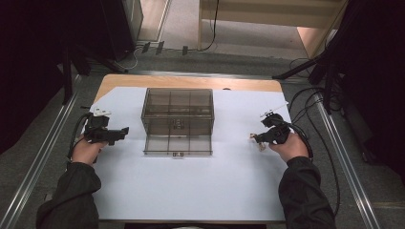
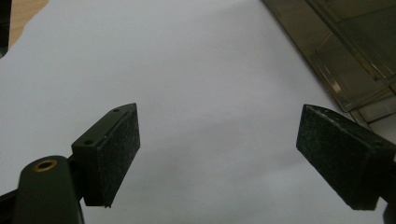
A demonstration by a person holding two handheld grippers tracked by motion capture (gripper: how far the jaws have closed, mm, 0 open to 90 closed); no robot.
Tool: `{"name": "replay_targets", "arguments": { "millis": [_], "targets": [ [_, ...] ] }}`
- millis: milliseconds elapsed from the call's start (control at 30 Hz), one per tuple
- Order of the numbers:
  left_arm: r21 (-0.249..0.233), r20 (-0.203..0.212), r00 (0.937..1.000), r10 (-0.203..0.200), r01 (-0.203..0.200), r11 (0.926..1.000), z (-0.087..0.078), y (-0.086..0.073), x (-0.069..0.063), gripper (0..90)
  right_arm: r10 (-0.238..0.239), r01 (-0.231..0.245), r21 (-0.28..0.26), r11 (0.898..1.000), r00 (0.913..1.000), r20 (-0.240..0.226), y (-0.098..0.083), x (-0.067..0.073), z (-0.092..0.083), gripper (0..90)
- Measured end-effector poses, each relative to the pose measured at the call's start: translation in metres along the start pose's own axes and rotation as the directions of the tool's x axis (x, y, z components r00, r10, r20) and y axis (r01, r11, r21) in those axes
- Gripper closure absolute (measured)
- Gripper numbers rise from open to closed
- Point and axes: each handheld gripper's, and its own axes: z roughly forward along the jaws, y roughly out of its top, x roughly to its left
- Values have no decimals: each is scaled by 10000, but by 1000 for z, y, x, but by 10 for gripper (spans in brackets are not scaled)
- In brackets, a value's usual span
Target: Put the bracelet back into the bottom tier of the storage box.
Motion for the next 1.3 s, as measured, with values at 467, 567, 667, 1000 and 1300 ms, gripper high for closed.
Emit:
{"name": "replay_targets", "arguments": {
  "millis": [467,567,667,1000,1300],
  "targets": [
    [77,17,10000,10,-10,10000,1,0,0,146,44,-107,-1299,9915,9988,-488,9,9,-23,821],
    [69,26,10000,14,-14,10000,1,0,0,146,57,-178,-1535,9880,9968,-791,10,11,-27,821],
    [33,41,10000,6,-7,10000,1,0,0,146,36,-202,-1748,9844,9955,-949,11,12,-29,821],
    [-88,3,9999,-107,107,9999,0,0,0,146,-95,-145,-2225,9748,9942,-1067,14,19,-35,821],
    [-229,-19,9997,-223,223,9995,-2,1,1,146,-101,-187,-2440,9696,9932,-1162,16,24,-36,821]
  ]
}}
